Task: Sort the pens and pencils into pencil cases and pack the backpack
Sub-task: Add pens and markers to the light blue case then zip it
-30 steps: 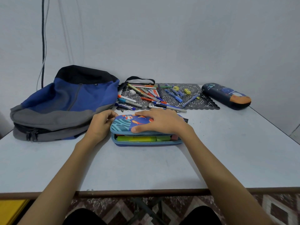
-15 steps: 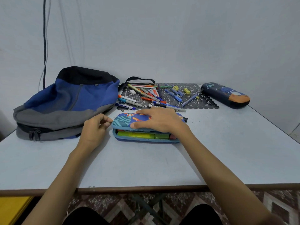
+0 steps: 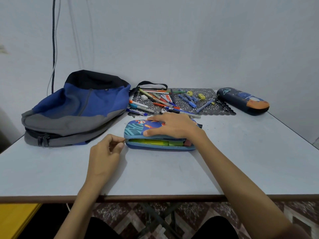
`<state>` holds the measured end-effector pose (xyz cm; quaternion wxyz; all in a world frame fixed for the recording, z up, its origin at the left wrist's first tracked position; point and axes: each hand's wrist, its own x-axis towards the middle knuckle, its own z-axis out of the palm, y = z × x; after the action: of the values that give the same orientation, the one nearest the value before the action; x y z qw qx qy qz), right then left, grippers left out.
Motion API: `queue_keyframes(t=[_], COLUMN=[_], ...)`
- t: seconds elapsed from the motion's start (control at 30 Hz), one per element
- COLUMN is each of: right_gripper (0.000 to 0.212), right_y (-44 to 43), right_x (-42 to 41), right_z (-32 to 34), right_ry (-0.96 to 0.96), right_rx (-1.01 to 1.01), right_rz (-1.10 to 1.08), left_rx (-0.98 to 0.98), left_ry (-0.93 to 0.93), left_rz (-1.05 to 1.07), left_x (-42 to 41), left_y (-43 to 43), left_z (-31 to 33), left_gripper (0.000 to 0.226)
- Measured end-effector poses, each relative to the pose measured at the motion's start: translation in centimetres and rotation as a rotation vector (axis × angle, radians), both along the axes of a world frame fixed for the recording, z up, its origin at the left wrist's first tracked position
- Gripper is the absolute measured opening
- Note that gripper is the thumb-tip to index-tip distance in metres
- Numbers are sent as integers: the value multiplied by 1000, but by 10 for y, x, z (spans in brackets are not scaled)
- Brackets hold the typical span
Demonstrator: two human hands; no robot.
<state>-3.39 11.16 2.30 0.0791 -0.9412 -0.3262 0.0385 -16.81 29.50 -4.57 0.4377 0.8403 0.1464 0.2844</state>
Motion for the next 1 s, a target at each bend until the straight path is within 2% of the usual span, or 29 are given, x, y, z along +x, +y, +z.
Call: queue_keyframes(t=[0.27, 0.43, 0.57, 0.63, 0.73, 0.8, 0.9, 0.93, 1.0], right_gripper=[74, 75, 76, 75, 72, 64, 38, 29, 16], right_y=[0, 1, 0, 0, -3, -7, -12, -12, -8], right_x=[2, 2, 3, 4, 2, -3, -21, -28, -43], right_z=[-1, -1, -4, -3, -4, -8, -17, -22, -36], right_ry=[-35, -42, -52, -53, -64, -192, -596, -691, -779], right_rx=[-18, -29, -15, -30, -14, 142, 448, 485, 433], right_rz=[28, 43, 37, 46, 83, 126, 269, 325, 415], left_rx=[155, 162, 276, 243, 93, -2, -164, -197, -177], left_ry=[-31, -41, -61, -50, -51, -62, -83, -90, -102], left_rz=[-57, -71, -99, -120, -165, -165, -129, -125, -122], left_x=[-5, 1, 2, 2, -1, -2, -2, -2, -3], left_y=[-33, -41, -42, -37, -31, -31, -31, -31, -32], left_z=[6, 3, 0, -2, -4, -3, -4, -4, -4], left_gripper=[16, 13, 13, 14, 18, 19, 18, 19, 20])
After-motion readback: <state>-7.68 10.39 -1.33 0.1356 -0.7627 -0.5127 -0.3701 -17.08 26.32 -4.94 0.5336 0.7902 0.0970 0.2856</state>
